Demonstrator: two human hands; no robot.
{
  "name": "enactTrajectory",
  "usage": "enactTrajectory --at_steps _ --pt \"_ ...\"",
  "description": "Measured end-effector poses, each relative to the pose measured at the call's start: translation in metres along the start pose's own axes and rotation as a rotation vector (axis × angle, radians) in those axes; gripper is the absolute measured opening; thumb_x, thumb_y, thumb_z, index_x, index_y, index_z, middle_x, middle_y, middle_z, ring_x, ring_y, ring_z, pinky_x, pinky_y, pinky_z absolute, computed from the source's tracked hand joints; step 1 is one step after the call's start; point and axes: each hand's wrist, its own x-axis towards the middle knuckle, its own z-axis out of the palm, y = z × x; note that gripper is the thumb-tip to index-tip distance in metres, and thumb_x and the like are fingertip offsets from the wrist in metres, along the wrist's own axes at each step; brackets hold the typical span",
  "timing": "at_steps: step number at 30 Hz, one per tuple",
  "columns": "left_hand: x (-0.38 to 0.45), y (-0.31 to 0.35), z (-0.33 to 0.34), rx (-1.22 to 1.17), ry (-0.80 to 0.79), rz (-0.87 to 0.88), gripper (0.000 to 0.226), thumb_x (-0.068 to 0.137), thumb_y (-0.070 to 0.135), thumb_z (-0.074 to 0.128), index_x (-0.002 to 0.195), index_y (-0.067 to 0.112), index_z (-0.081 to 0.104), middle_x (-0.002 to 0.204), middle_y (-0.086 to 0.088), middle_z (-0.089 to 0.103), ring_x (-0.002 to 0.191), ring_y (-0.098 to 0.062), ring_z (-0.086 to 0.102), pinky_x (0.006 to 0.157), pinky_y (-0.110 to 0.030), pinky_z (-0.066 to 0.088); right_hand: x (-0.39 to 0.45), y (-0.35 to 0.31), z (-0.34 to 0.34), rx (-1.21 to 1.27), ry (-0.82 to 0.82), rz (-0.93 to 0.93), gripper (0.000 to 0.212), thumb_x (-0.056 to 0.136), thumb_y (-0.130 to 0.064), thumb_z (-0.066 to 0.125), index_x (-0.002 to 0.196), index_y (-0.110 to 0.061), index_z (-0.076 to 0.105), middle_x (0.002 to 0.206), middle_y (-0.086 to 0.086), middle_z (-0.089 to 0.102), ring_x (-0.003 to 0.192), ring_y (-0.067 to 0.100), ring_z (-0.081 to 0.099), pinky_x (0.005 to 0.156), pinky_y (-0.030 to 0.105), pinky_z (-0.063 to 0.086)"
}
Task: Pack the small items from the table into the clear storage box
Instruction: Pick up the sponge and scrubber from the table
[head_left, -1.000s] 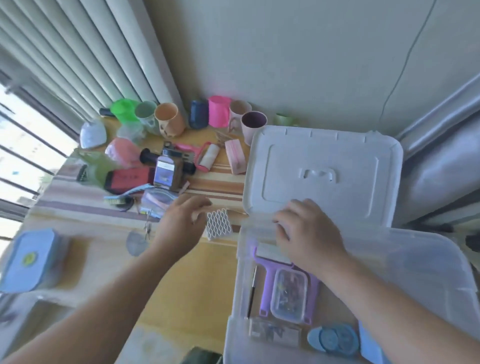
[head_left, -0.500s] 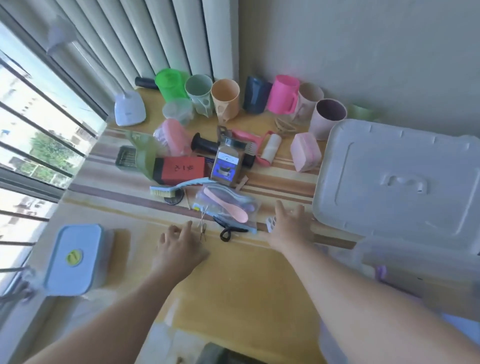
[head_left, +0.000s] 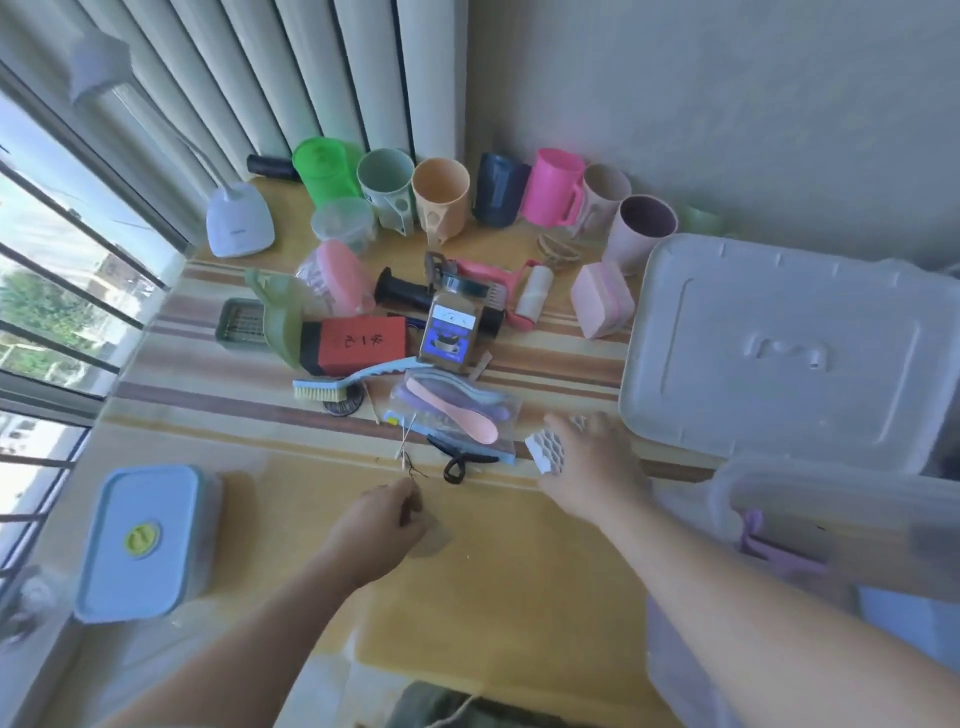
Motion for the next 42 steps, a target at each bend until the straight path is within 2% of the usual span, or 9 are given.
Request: enactTrajectory --at_steps 7,12,14,17,20,25,31,37,42 --pt "-0.032 0.138 -0.053 -0.304 0.147 0.246 0.008 0.092 0.018 0.057 0.085 0.024 0.058 0.074 0.006 0.067 0.069 -0.02 0.062 0.068 -0.045 0.054 -0.079 0.029 -0.08 0.194 0.264 -0.323 0.095 0.075 -0.043 0.073 0.156 -0.039 0.023 0.137 -0.01 0.044 0.12 0.028 0.043 0.094 0.043 0.044" --pt "-0.068 0.264 -0.039 -0.386 0.173 0.465 0.012 0.092 0.012 0.063 0.085 0.022 0.063 0.071 -0.002 0.069 0.067 -0.022 0.06 0.071 -0.025 0.048 -0.151 0.137 -0.094 0.312 0.567 -0.265 0.093 0.071 -0.039 0.069 0.156 -0.027 0.033 0.143 -0.004 0.049 0.124 0.031 0.049 0.11 0.038 0.035" --pt "-0.082 0.305 -0.013 -0.394 0.101 0.493 0.011 0.093 0.016 0.064 0.089 0.026 0.064 0.074 0.0 0.071 0.063 -0.021 0.063 0.066 -0.032 0.051 -0.177 0.197 -0.086 0.319 0.595 -0.167 0.097 0.069 -0.035 0.074 0.157 -0.027 0.034 0.145 -0.003 0.05 0.128 0.03 0.05 0.111 0.032 0.031" --pt "-0.097 0.355 0.038 -0.33 -0.061 0.51 0.012 0.095 0.018 0.062 0.097 0.03 0.063 0.081 0.005 0.074 0.064 -0.012 0.072 0.067 -0.036 0.056 -0.203 0.289 -0.06 0.26 0.553 -0.004 0.098 0.067 -0.037 0.074 0.156 -0.025 0.036 0.142 -0.001 0.055 0.125 0.035 0.055 0.106 0.041 0.04" --pt "-0.099 0.386 0.097 -0.201 -0.194 0.519 0.018 0.094 0.015 0.06 0.104 0.03 0.062 0.084 0.008 0.073 0.07 -0.006 0.074 0.073 -0.035 0.059 -0.223 0.354 -0.039 0.096 0.297 0.184 0.101 0.073 -0.035 0.071 0.161 -0.033 0.02 0.147 -0.005 0.047 0.124 0.037 0.047 0.094 0.045 0.049" --pt "-0.088 0.413 0.173 0.011 -0.313 0.436 0.027 0.088 0.015 0.06 0.11 0.03 0.066 0.079 0.012 0.071 0.077 -0.01 0.072 0.077 -0.032 0.058 -0.238 0.405 -0.015 -0.085 0.029 0.174 0.09 0.085 -0.015 0.069 0.156 -0.041 0.02 0.15 -0.009 0.035 0.129 0.03 0.042 0.092 0.04 0.046" --pt "-0.084 0.426 0.224 0.109 -0.408 0.341 0.028 0.088 0.015 0.06 0.109 0.031 0.067 0.076 0.007 0.075 0.068 -0.003 0.069 0.052 -0.009 0.041 -0.248 0.425 0.005 -0.223 -0.096 0.073 0.084 0.08 -0.003 0.068 0.146 -0.042 0.034 0.133 0.001 0.039 0.119 0.031 0.049 0.098 0.041 0.037" --pt "-0.073 0.419 0.239 -0.017 -0.458 0.241 0.024 0.087 0.009 0.066 0.102 0.027 0.067 0.071 -0.001 0.077 0.061 -0.008 0.069 0.074 -0.034 0.06 -0.241 0.403 -0.017 -0.074 -0.05 -0.06 0.074 0.078 -0.05 0.078 0.143 -0.035 0.047 0.147 -0.003 0.036 0.133 0.03 0.037 0.103 0.043 0.04" --pt "-0.074 0.406 0.237 -0.4 -0.52 -0.015 0.025 0.091 -0.003 0.063 0.115 0.007 0.063 0.08 -0.023 0.075 0.066 -0.025 0.066 0.065 -0.034 0.056 -0.218 0.357 -0.014 -0.045 0.012 -0.225 0.054 0.084 -0.048 0.077 0.125 -0.02 0.057 0.127 0.0 0.056 0.119 0.03 0.048 0.088 0.043 0.043"
